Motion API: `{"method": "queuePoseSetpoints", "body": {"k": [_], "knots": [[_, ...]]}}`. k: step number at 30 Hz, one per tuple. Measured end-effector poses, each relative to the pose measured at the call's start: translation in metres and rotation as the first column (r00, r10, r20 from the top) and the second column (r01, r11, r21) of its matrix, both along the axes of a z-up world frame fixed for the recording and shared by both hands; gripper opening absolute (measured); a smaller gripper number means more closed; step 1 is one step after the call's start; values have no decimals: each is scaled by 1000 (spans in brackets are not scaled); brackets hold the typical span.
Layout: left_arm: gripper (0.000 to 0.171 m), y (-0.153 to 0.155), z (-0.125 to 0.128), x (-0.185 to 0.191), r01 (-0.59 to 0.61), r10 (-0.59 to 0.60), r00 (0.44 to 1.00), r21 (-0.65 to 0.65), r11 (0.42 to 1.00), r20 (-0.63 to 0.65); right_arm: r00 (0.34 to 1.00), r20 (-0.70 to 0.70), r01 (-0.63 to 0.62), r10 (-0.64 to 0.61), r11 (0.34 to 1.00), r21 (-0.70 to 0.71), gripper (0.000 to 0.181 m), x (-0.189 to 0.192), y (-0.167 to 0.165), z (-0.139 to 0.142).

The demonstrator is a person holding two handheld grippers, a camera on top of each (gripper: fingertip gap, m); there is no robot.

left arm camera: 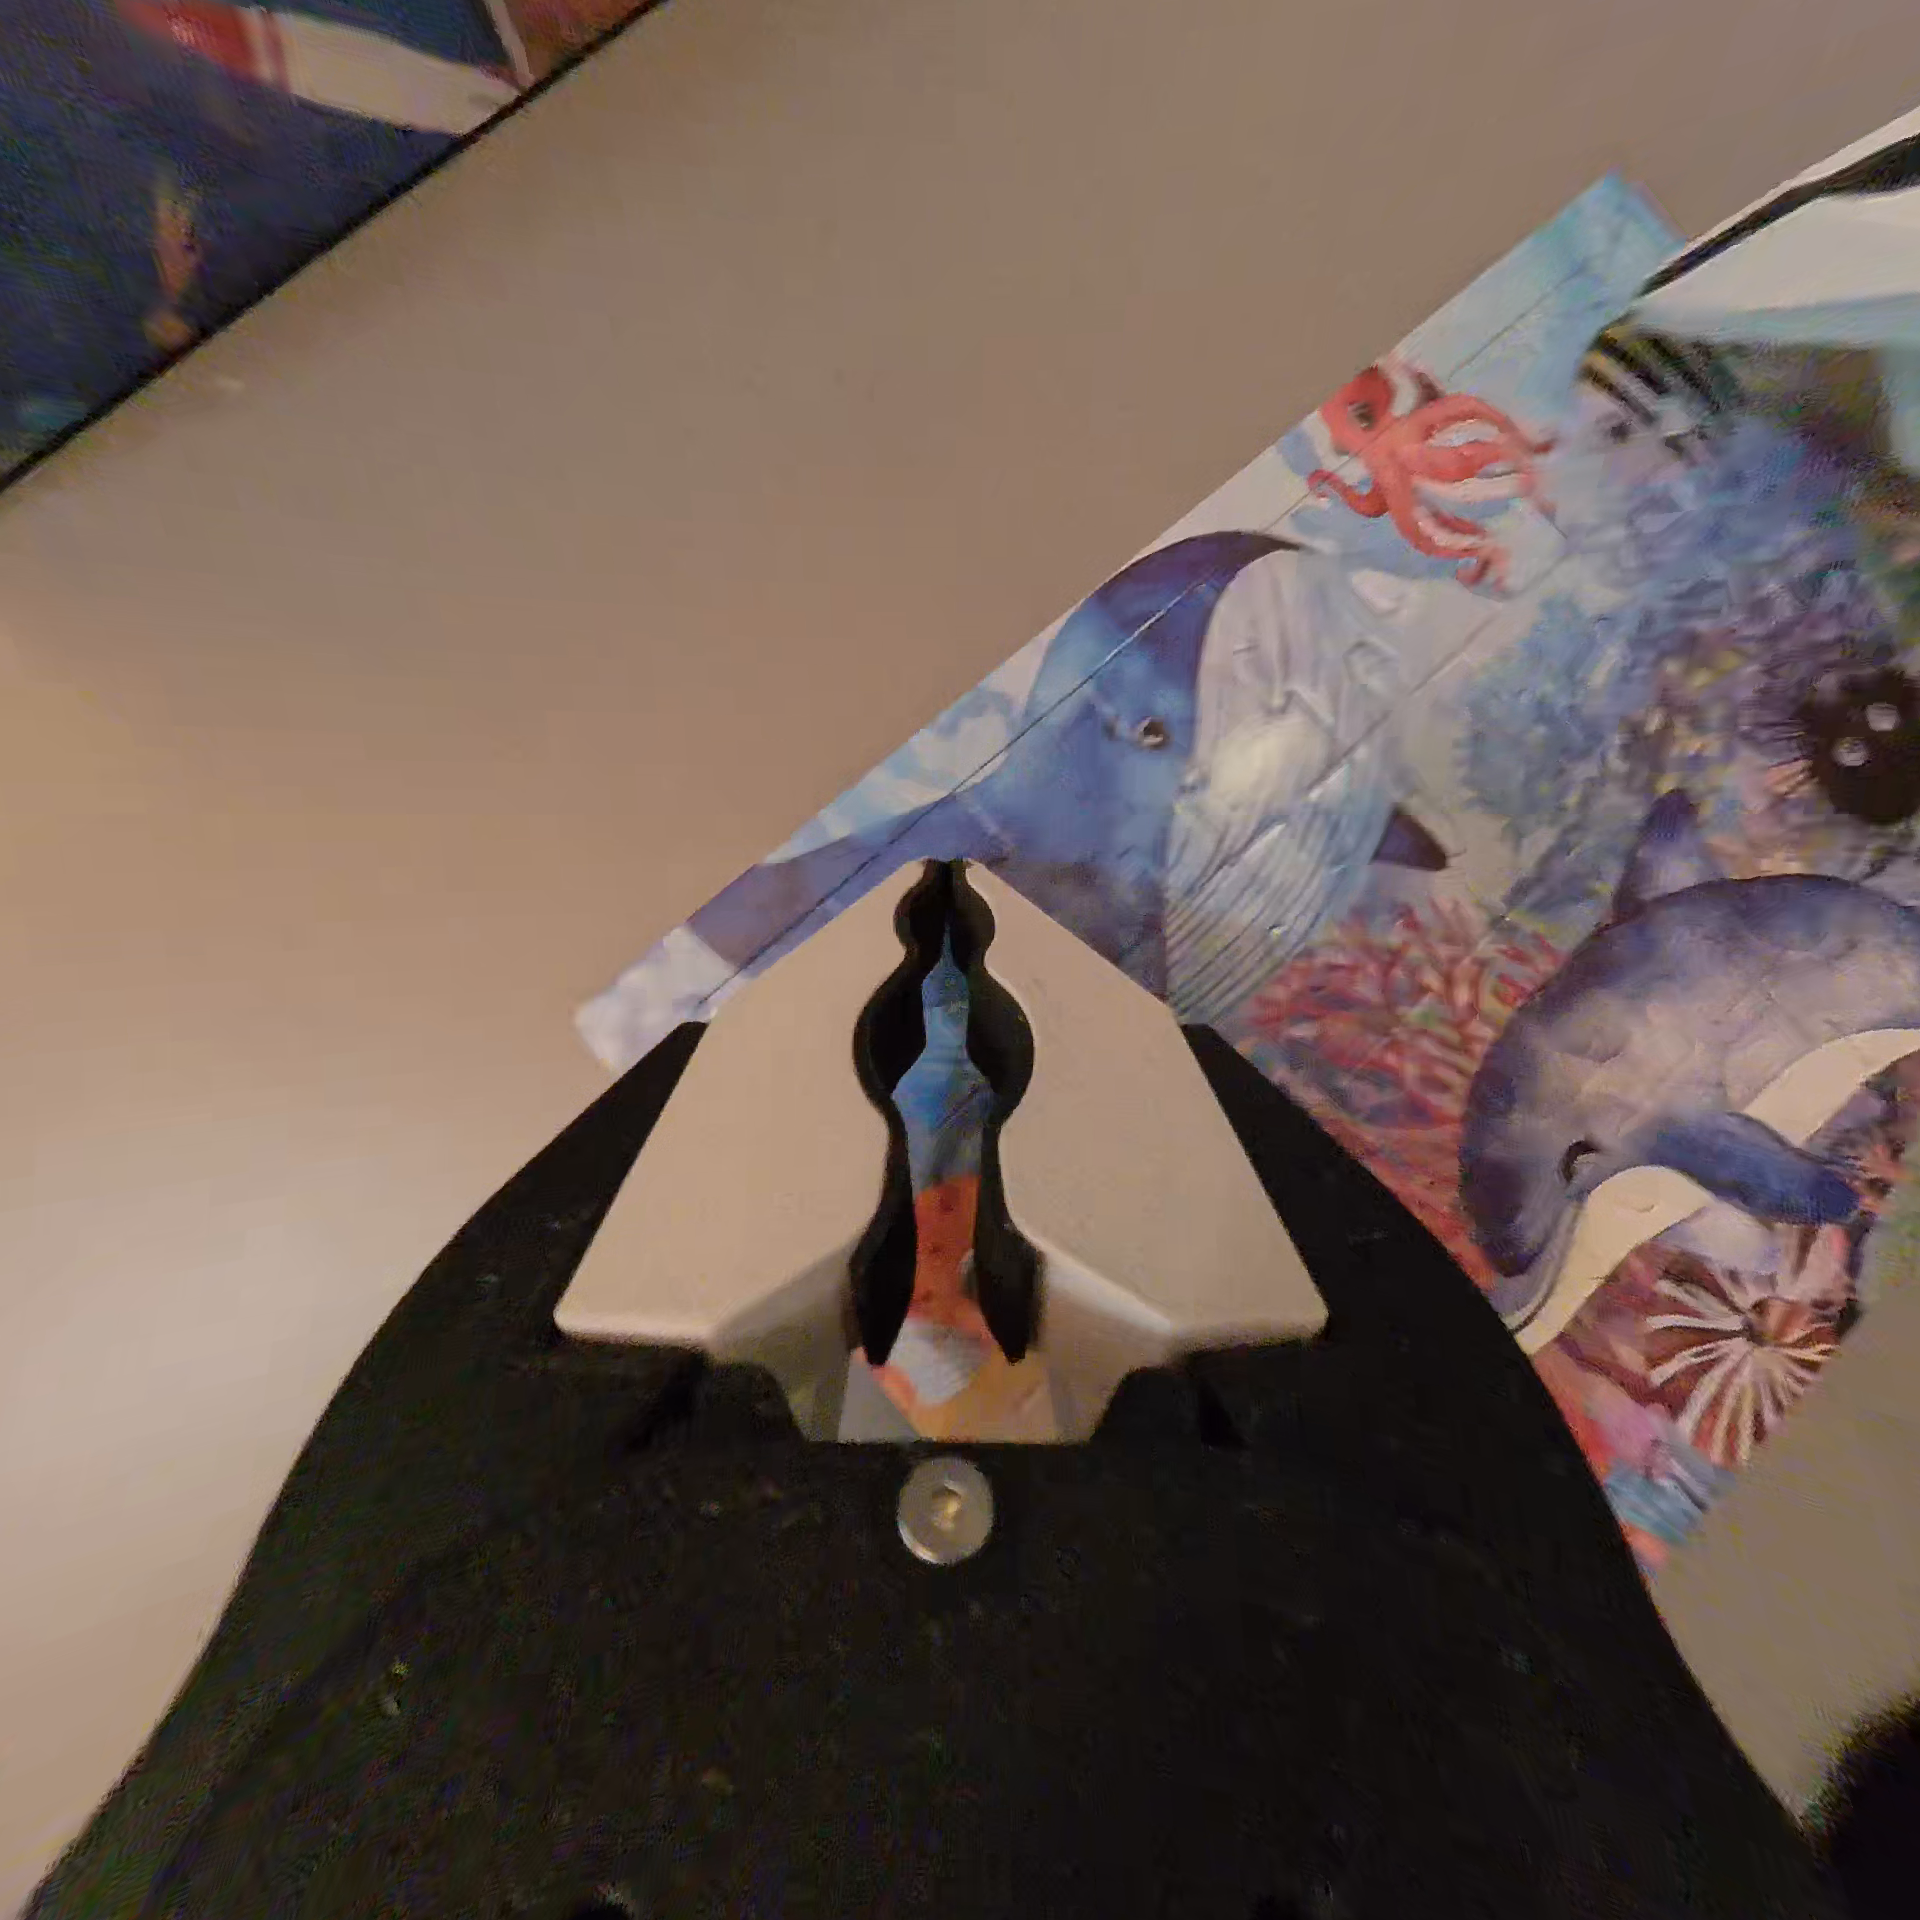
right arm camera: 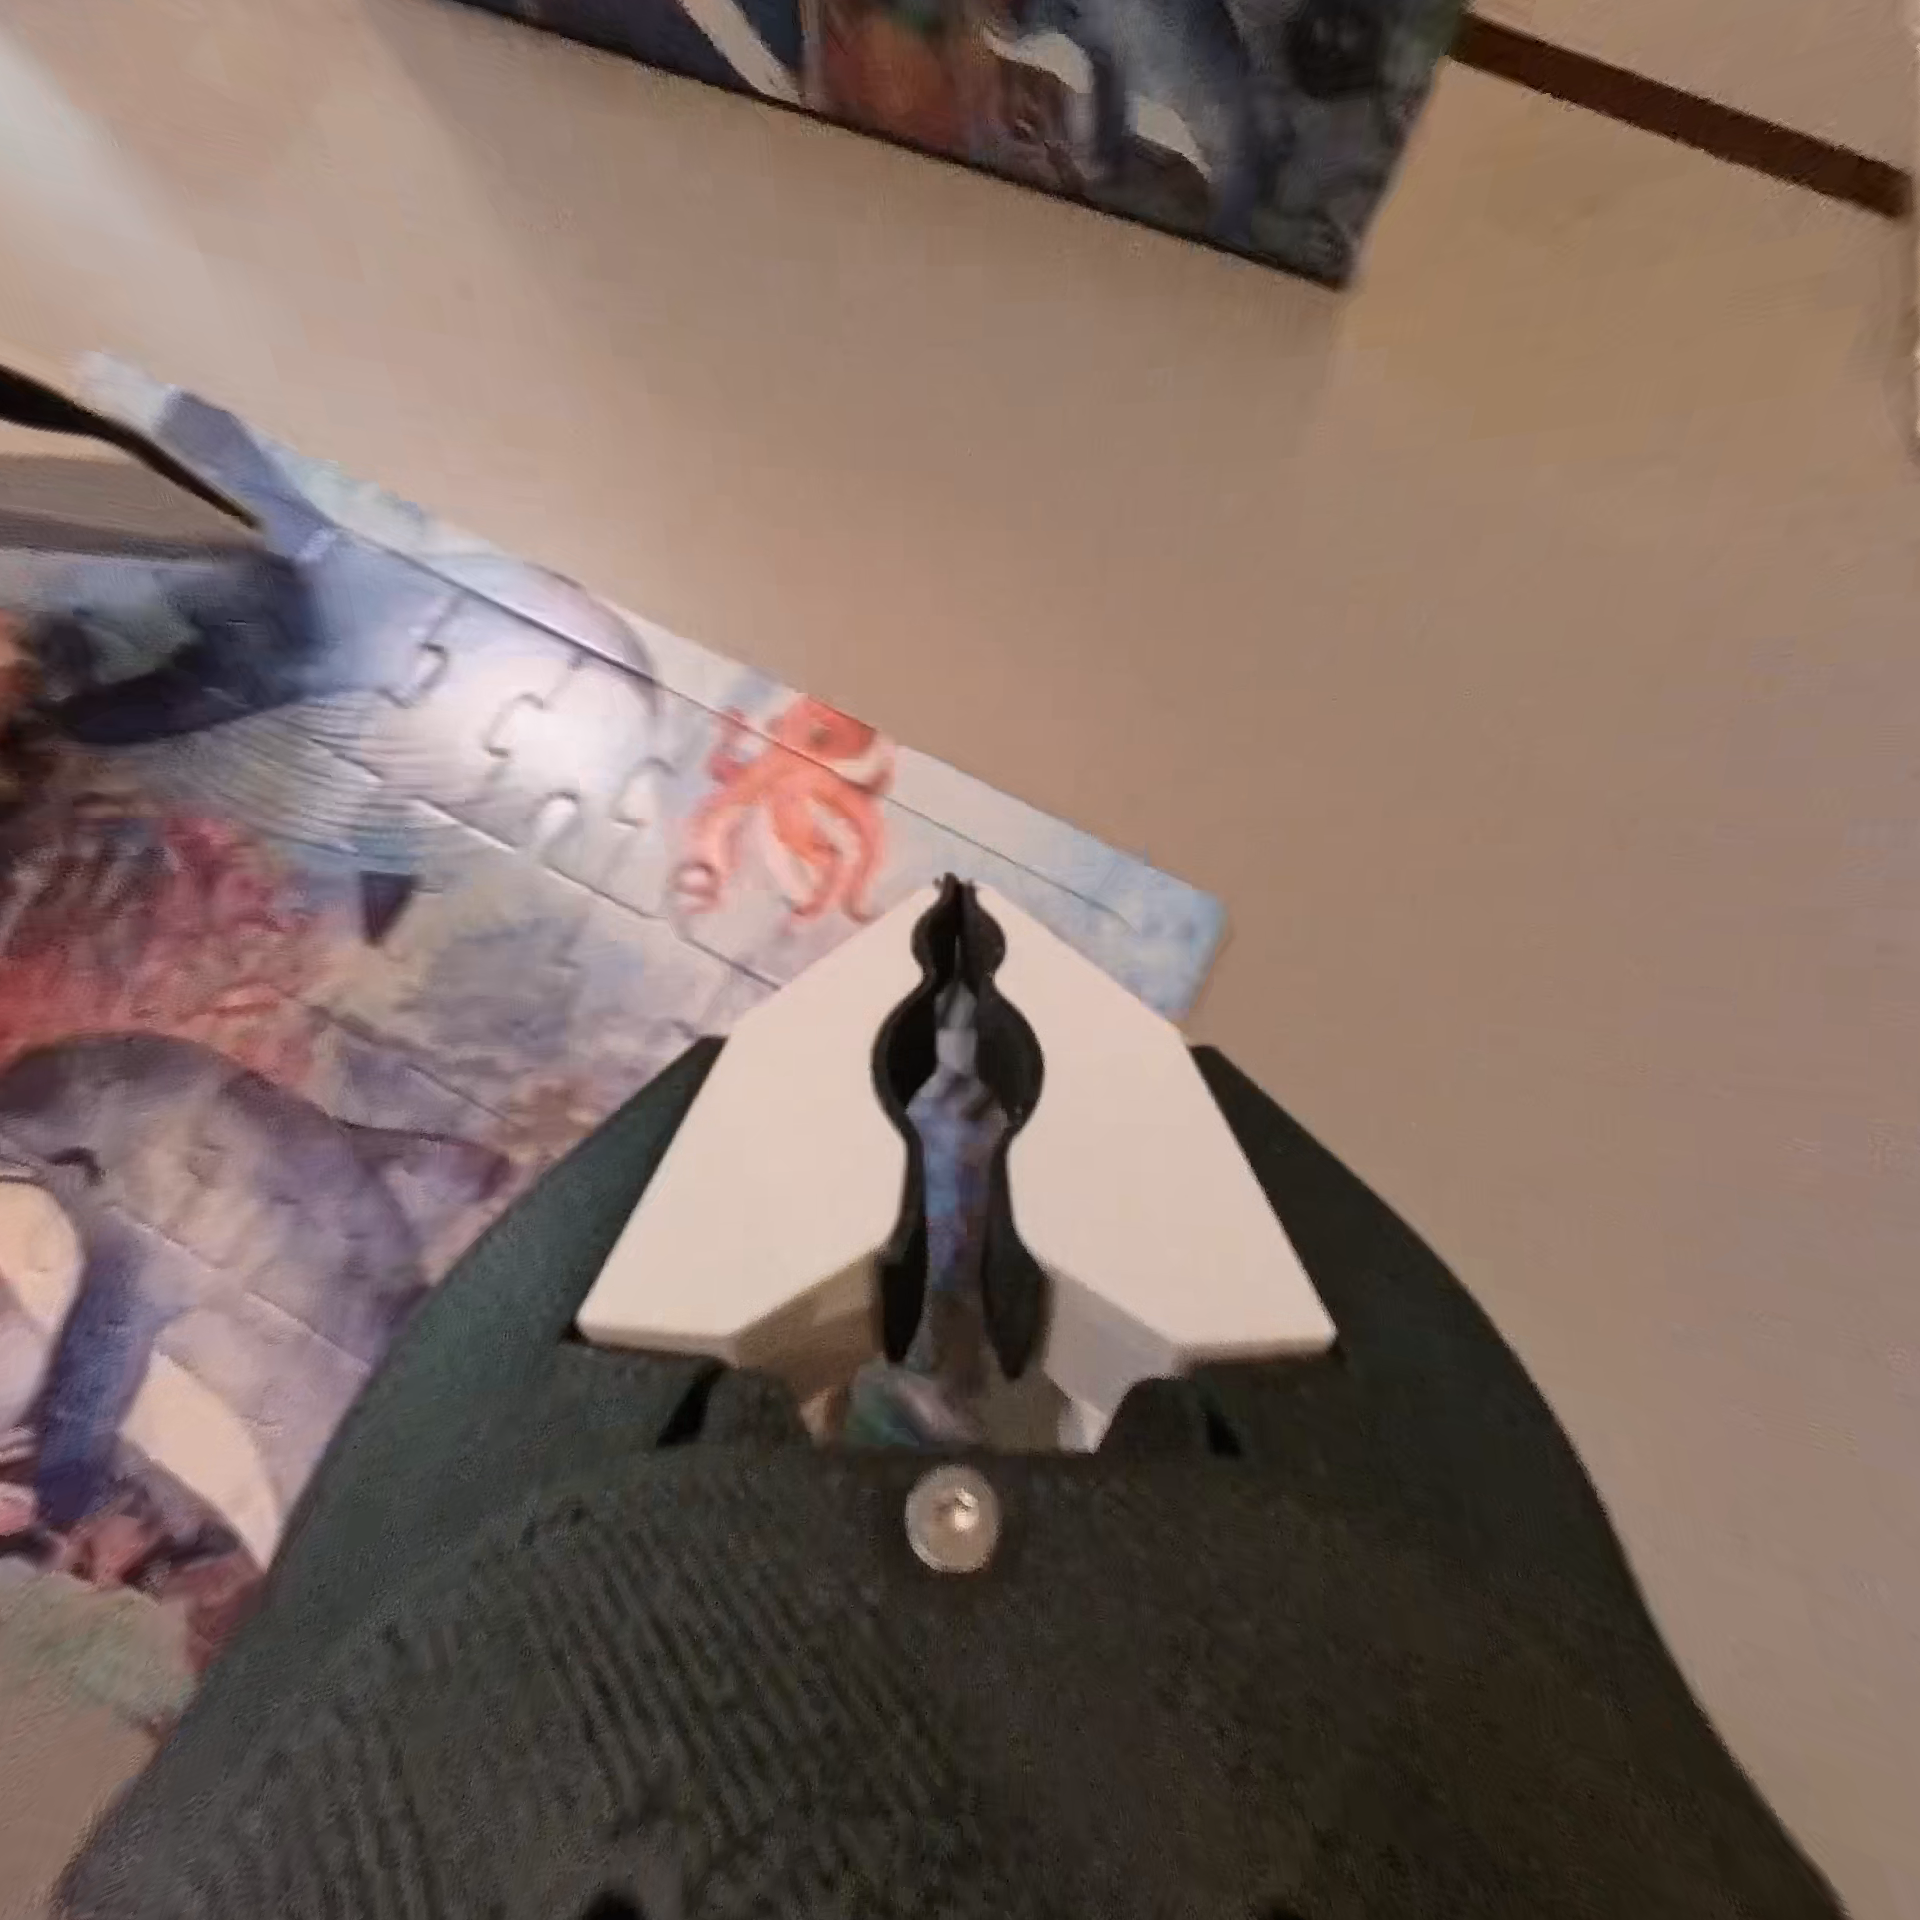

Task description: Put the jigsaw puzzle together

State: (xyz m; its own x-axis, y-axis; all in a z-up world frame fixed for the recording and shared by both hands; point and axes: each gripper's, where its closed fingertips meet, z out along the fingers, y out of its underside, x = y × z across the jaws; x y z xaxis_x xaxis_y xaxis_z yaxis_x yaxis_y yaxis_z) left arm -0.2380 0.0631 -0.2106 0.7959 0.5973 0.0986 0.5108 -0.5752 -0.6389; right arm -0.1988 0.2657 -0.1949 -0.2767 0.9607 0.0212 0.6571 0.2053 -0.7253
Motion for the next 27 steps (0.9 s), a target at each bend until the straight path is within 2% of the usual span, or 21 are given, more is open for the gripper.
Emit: {"method": "queuePoseSetpoints", "body": {"k": [2,4,6,7,9,14,16,18,21,24,26,27], "knots": [[0,31,2,12,81,-82,997,34,996,15,995,-22,-99,99,995,18,0,-9,-40,3],[0,55,-5,20,147,-147,989,-3,989,-3,982,-16,-191,191,982,2,0,-13,-79,-2],[0,66,-5,19,167,-168,984,-30,986,-54,974,3,-229,229,974,-1,0,-12,-93,-10],[0,65,-5,20,168,-170,984,-37,985,-56,975,-1,-222,222,975,7,0,-10,-87,-11],[0,50,-6,15,139,-140,989,-30,990,-51,989,6,-149,149,989,20,0,-6,-54,-11],[0,-27,-6,-6,-51,48,997,-51,997,-60,992,22,127,-128,991,36,0,20,61,-12],[0,-46,-3,-2,-87,86,996,-53,995,-29,988,4,153,-153,988,22,0,29,69,-7],[0,-43,10,12,-69,69,997,18,997,-25,995,-27,96,-97,995,-37,0,35,41,4],[0,-8,28,53,38,-39,999,135,990,4,997,-31,-77,74,991,-110,0,46,-39,7],[0,26,23,93,140,-147,989,151,979,35,969,-9,-246,247,959,-144,0,62,-118,-4],[0,37,13,110,178,-186,981,136,975,47,954,4,-297,301,944,-140,0,72,-143,-12],[0,36,5,114,183,-189,980,105,978,54,954,-4,-298,300,946,-127,0,73,-144,-13]]}}
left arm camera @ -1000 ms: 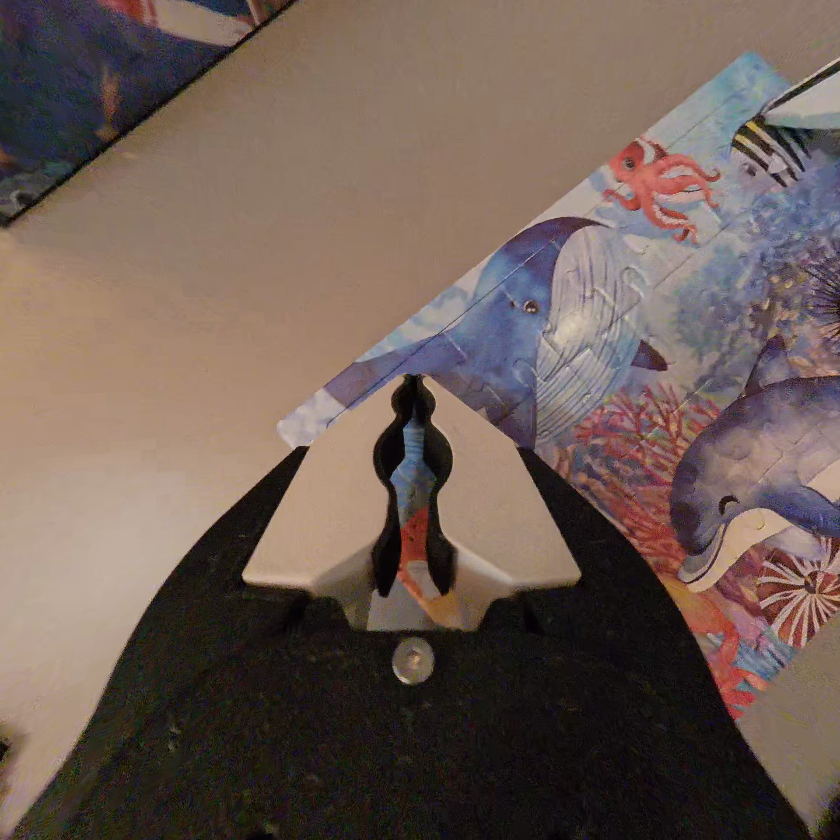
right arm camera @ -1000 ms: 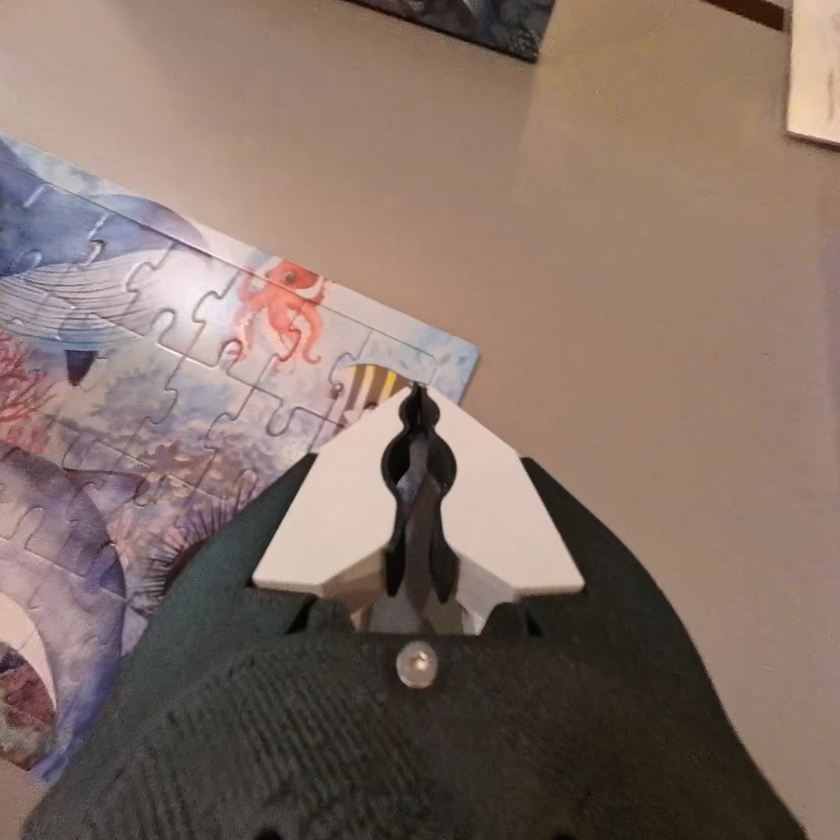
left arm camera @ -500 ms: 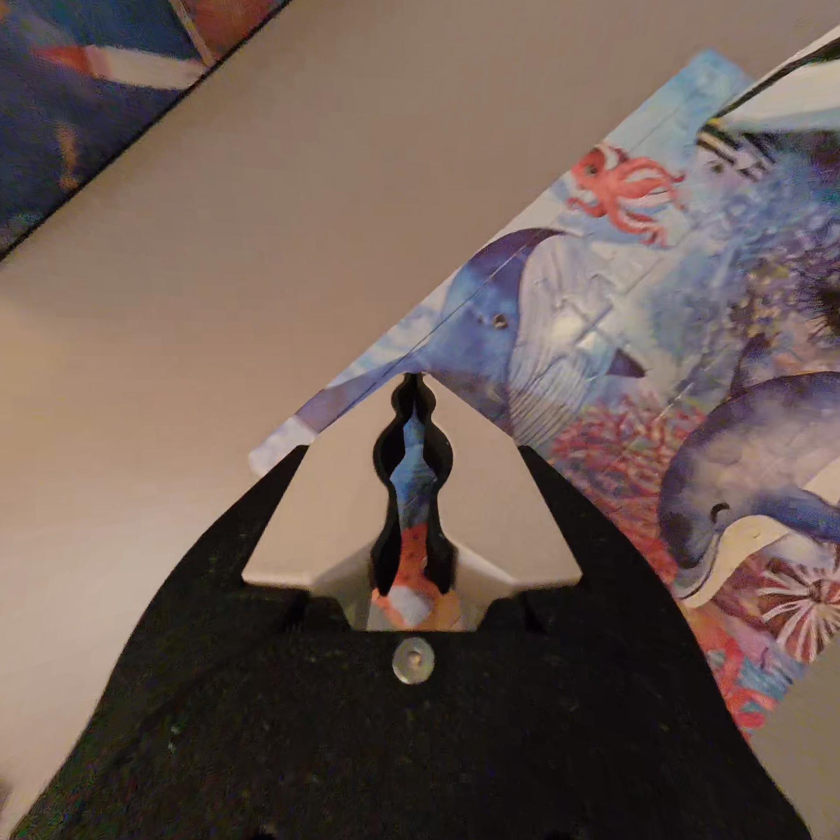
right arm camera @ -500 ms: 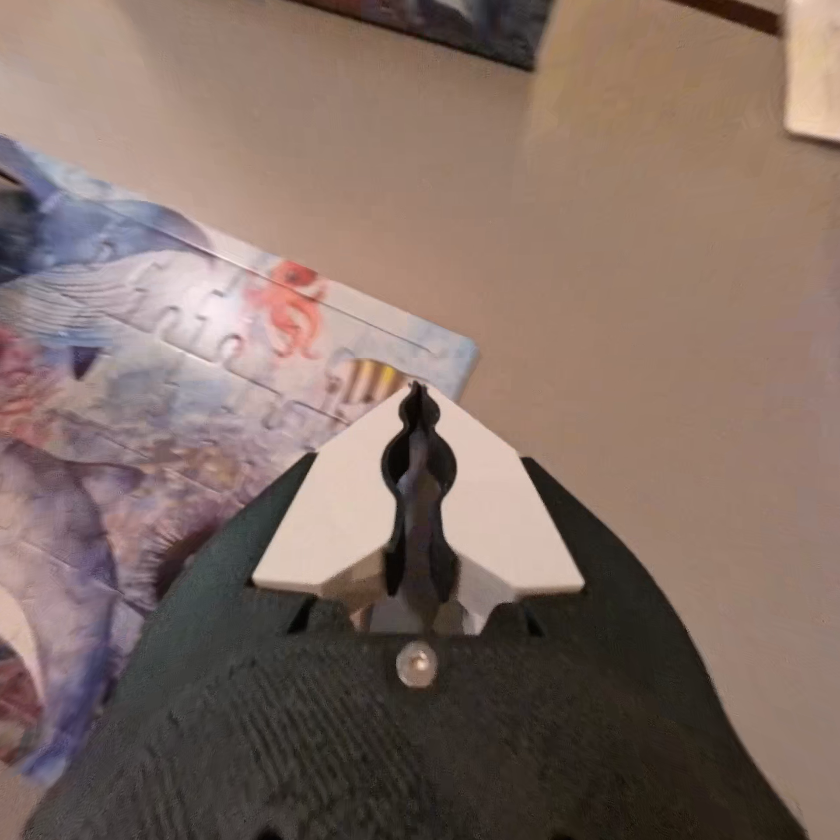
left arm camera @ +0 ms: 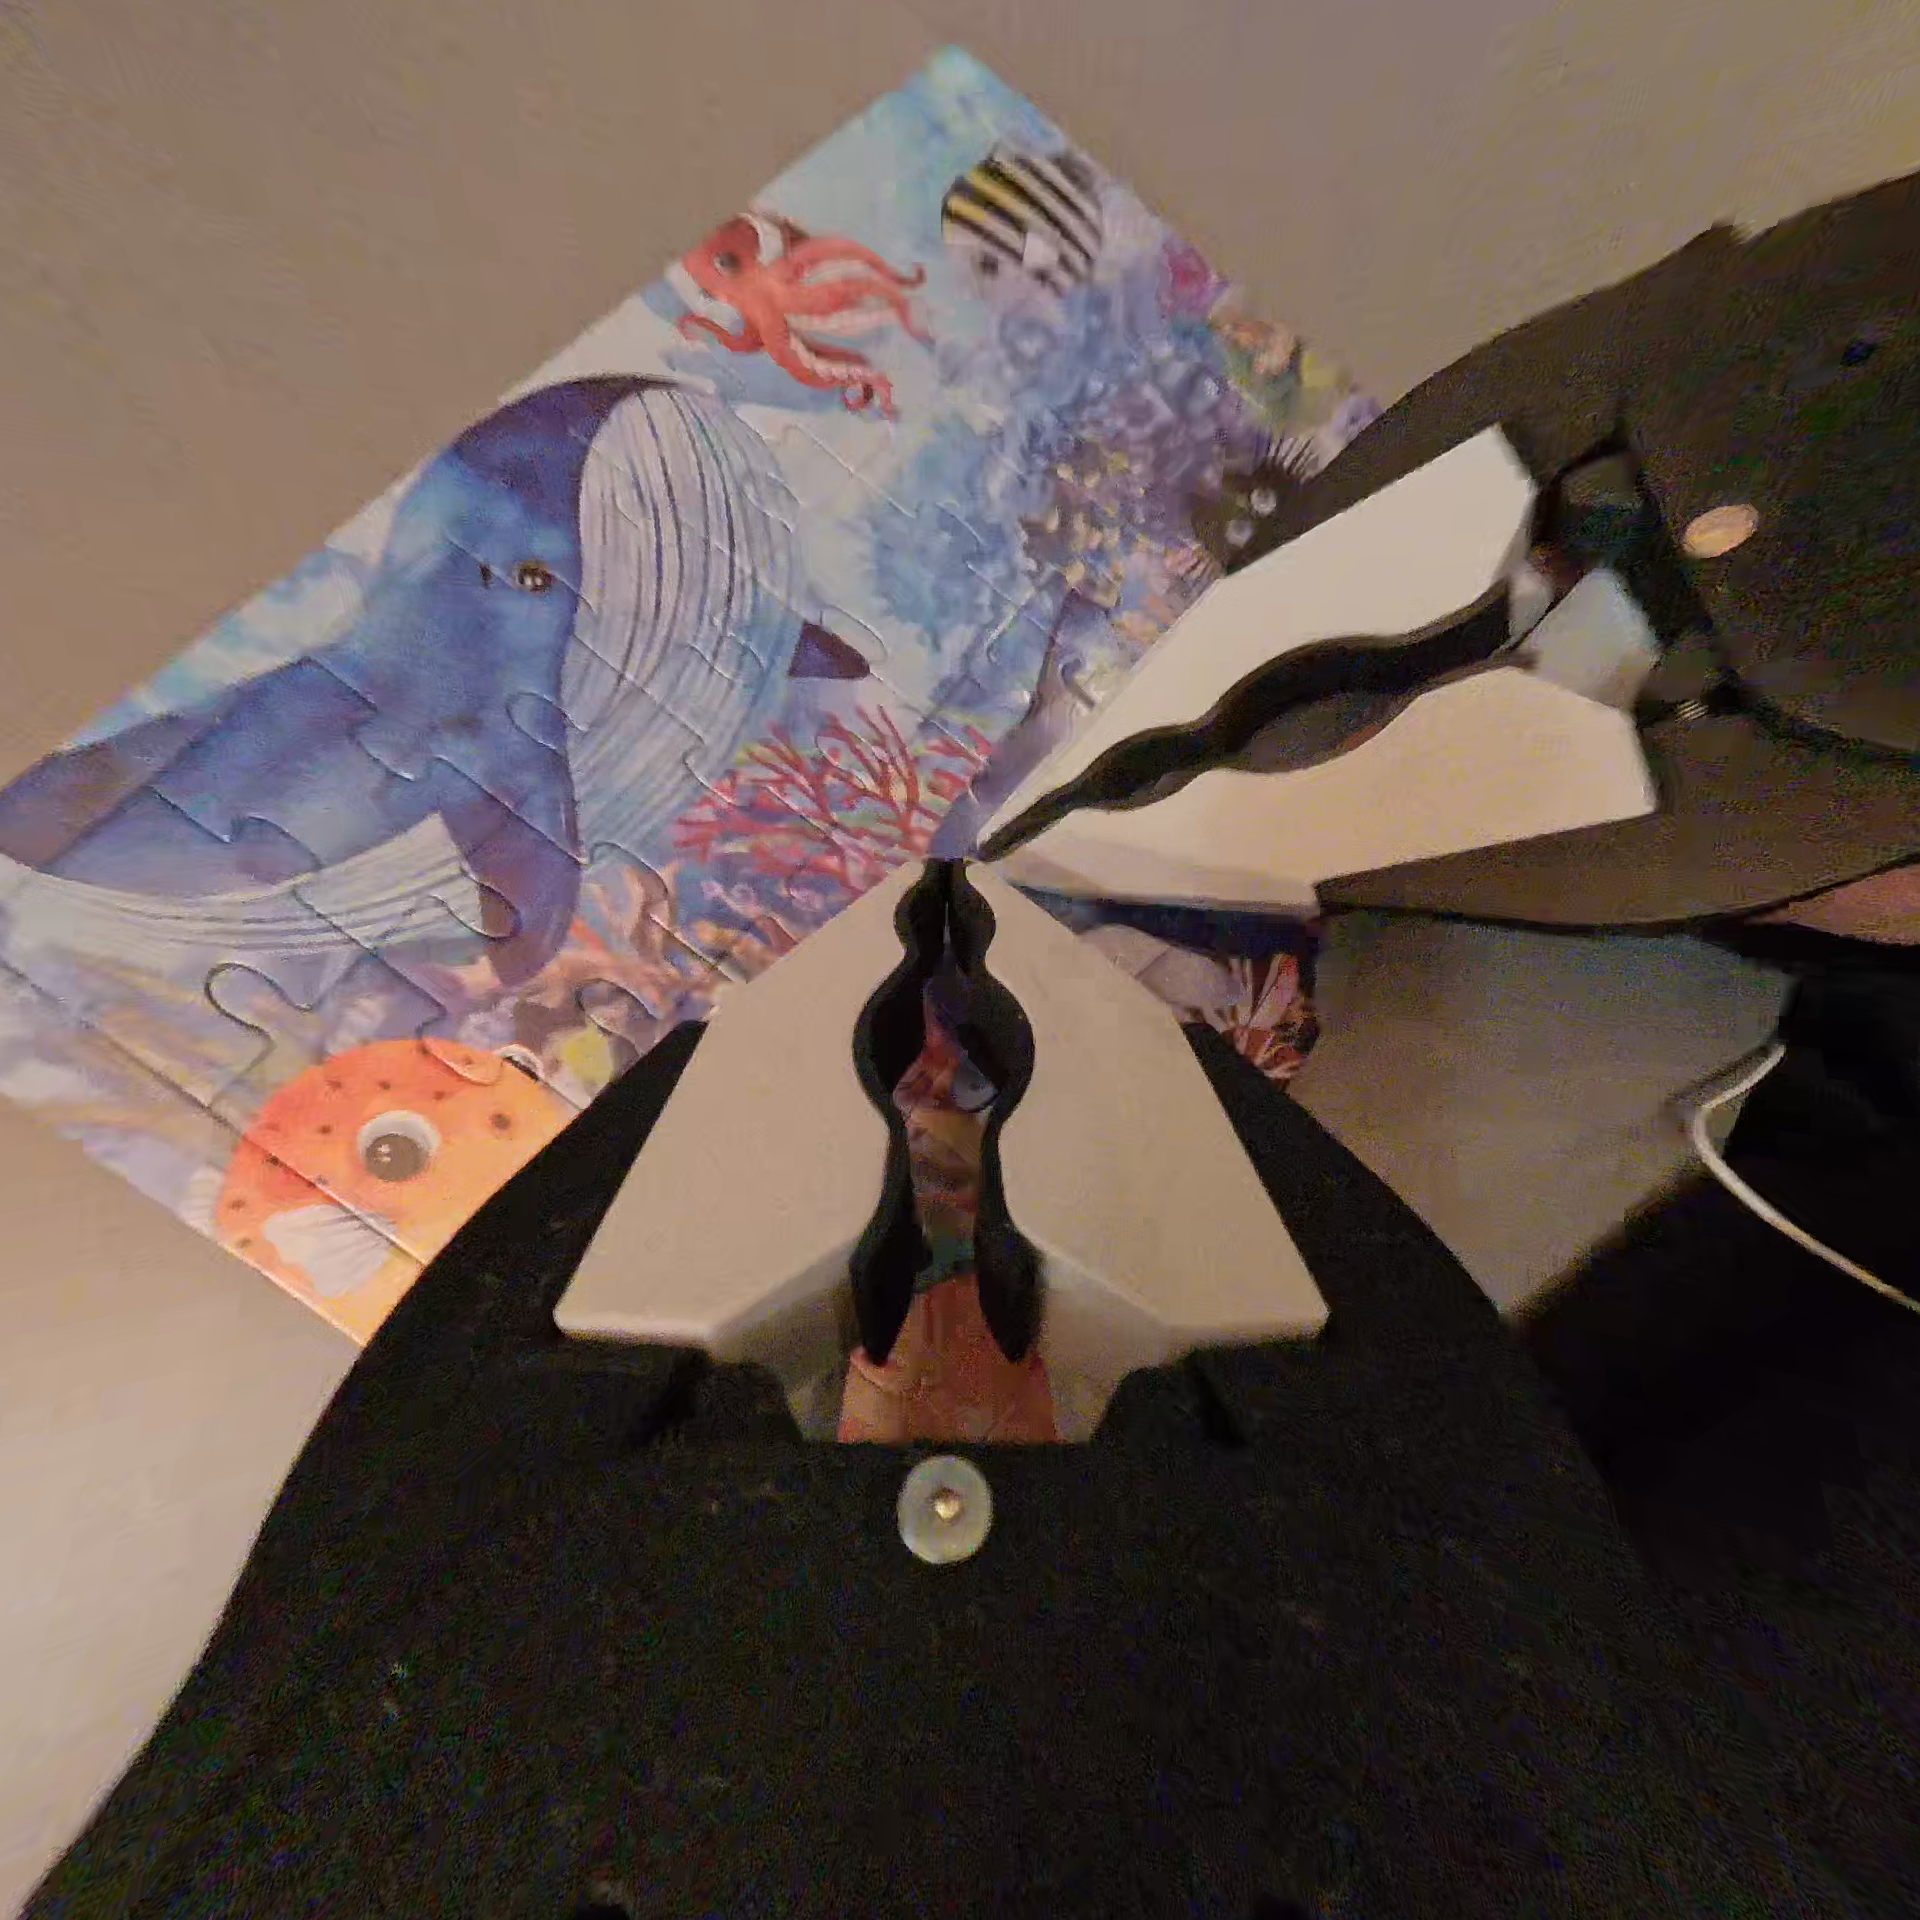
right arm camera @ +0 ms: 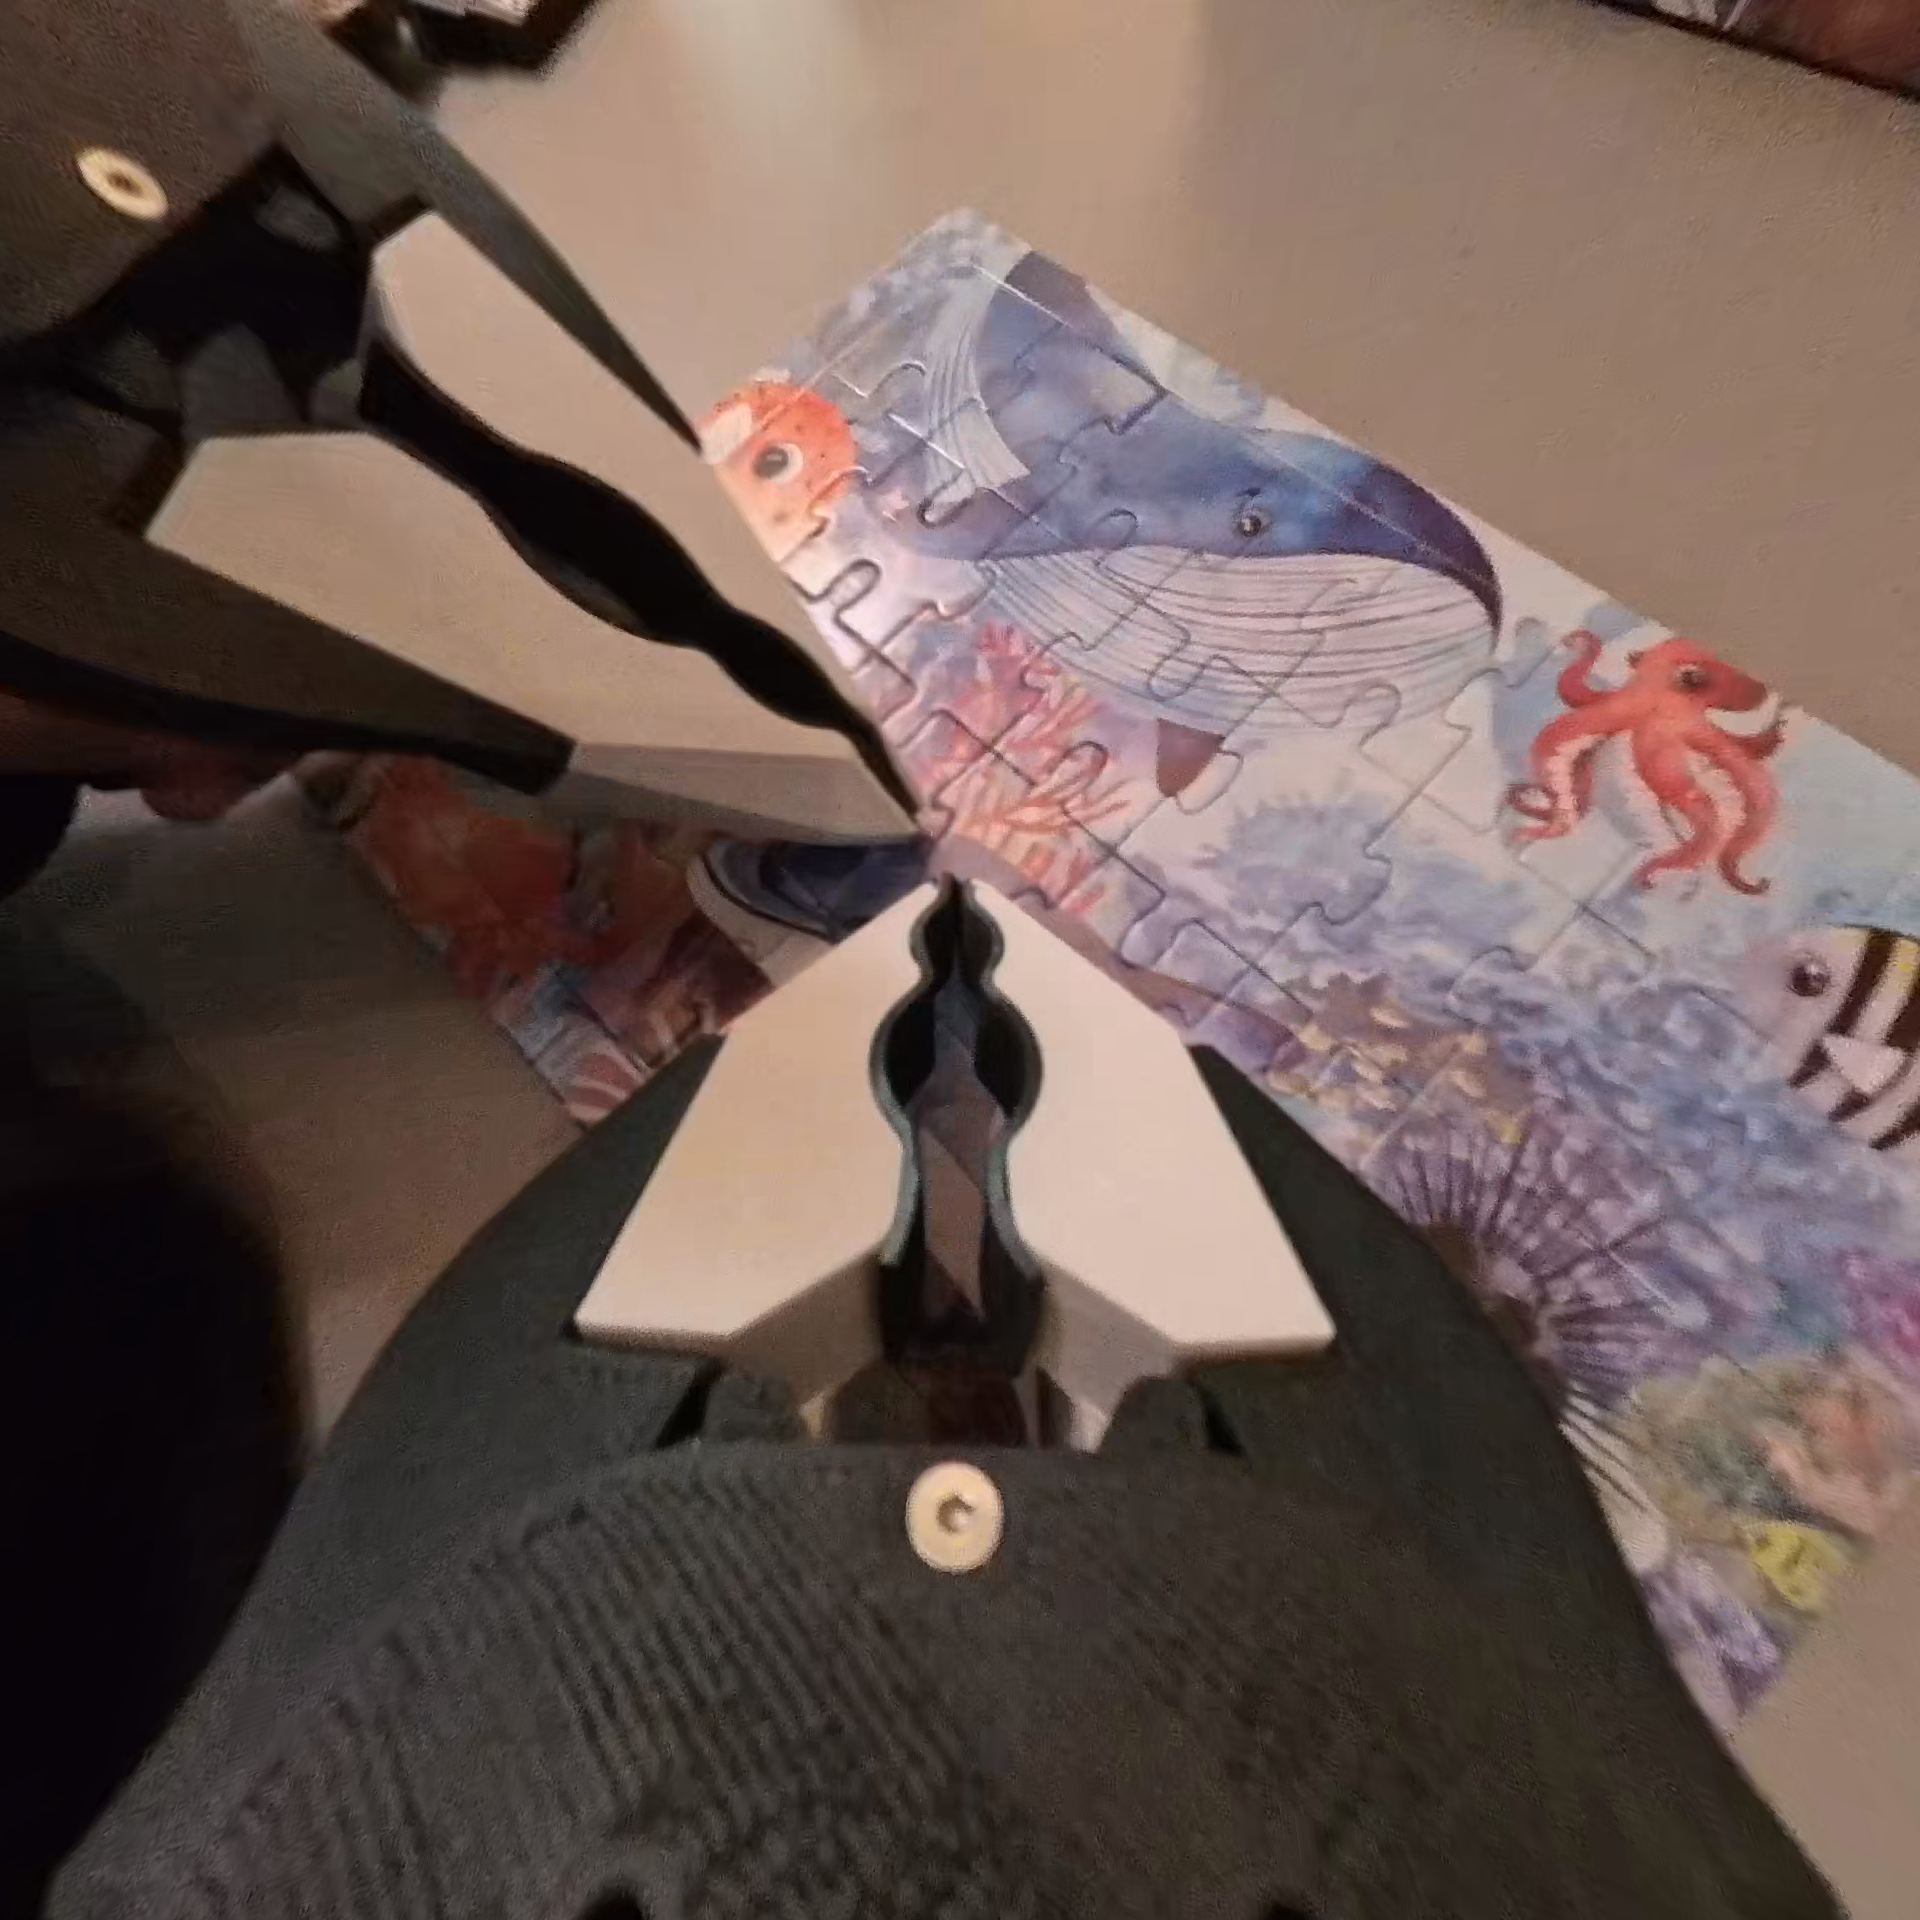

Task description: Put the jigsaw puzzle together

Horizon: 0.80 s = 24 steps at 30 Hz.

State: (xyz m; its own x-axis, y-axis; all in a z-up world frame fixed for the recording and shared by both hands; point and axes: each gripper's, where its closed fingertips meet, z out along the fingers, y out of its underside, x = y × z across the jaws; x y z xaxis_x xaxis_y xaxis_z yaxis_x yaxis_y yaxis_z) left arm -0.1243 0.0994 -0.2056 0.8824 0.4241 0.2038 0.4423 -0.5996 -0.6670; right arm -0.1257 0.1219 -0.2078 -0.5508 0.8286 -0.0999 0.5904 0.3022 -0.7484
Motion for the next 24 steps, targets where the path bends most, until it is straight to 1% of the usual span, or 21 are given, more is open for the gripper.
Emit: {"method": "queuePoseSetpoints", "body": {"k": [1,2,4,6,7,8,9,10,11,13,14,15,17,19,20,22,24], "knots": [[0,-5,-10,1,-6,6,1000,-43,999,-7,1000,-5,17,-17,1000,14,0,1,8,0],[0,-10,-11,0,-16,16,1000,-37,999,-17,999,2,53,-53,998,25,0,1,21,0],[0,-30,-11,-8,-82,80,996,-59,995,-26,988,-3,157,-157,984,82,0,3,63,0],[0,-59,-11,-20,-164,159,985,-95,982,-61,957,-30,291,-290,941,174,0,9,117,0],[0,-73,-11,-25,-198,191,979,-112,974,-72,938,-32,344,-345,920,185,0,14,138,0],[0,-82,-10,-27,-222,215,974,-117,968,-69,924,-18,380,-382,910,165,0,18,148,0],[0,-83,-9,-26,-225,220,974,-104,969,-53,918,-6,394,-397,909,132,0,20,148,2],[0,-76,-4,-23,-215,213,976,-63,975,-36,923,-12,384,-385,918,97,0,18,138,5],[0,-64,3,-20,-196,195,980,-14,981,-30,937,-23,349,-348,935,65,0,14,118,9],[0,-32,12,-11,-125,126,991,41,991,-32,971,-25,236,-236,972,1,0,6,64,13],[0,-17,11,-5,-82,83,996,43,996,-23,983,-17,182,-183,983,-29,0,3,38,13],[0,-5,8,-1,-47,48,999,39,998,-15,989,-5,147,-148,988,-49,0,1,19,10],[0,6,-2,3,-8,8,1000,26,1000,4,992,30,122,-120,990,-74,0,-1,2,4],[0,3,-10,3,-2,1,999,21,1000,37,990,38,140,-138,989,-53,0,2,11,-1],[0,-5,-9,-1,-29,28,999,20,999,43,986,34,165,-164,986,-38,0,4,24,-1],[0,-30,-9,-16,-105,106,994,-20,994,29,968,32,250,-250,968,13,0,10,62,-1],[0,-64,-10,-31,-202,202,979,-76,976,-7,932,25,359,-362,929,89,0,19,111,-1]]}}
